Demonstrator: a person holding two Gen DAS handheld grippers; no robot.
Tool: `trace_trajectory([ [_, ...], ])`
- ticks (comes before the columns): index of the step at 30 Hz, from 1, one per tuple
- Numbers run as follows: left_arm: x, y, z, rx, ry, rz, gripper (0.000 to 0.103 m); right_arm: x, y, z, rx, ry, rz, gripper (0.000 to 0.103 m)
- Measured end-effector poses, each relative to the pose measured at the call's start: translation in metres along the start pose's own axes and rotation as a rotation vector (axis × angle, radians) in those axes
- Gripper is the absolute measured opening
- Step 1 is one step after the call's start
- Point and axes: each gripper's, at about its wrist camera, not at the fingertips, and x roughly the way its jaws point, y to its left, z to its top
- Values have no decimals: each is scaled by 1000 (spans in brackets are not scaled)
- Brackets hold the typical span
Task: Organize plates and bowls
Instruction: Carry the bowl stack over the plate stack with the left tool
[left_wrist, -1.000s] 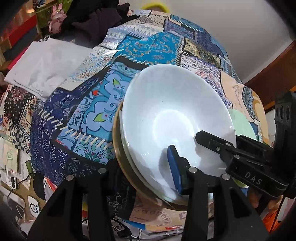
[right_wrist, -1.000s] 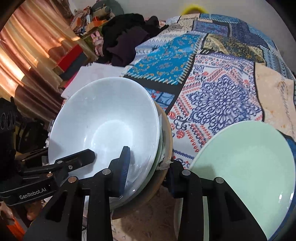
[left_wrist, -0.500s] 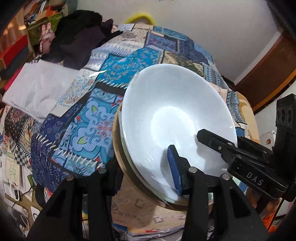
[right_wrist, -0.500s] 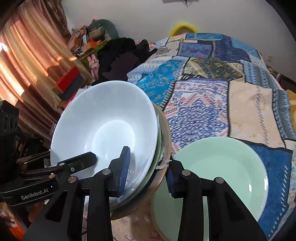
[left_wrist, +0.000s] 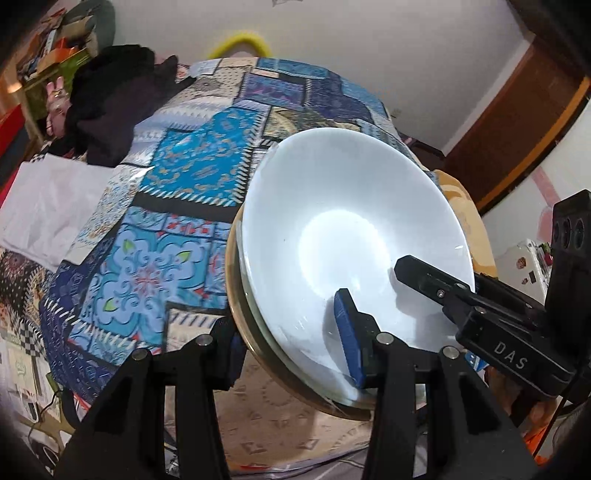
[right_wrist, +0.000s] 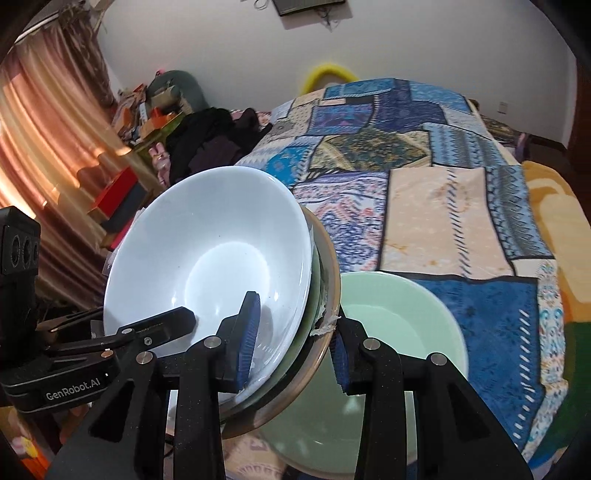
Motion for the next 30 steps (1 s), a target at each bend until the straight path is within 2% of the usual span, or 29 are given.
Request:
trace_trajectory([
  [13, 22, -48, -1, 79, 48, -35, 44, -17, -40, -15, 69, -7, -42, 32],
  [30, 71, -64, -11, 102, 151, -49, 44, -1, -69, -35, 137, 66, -74, 32],
])
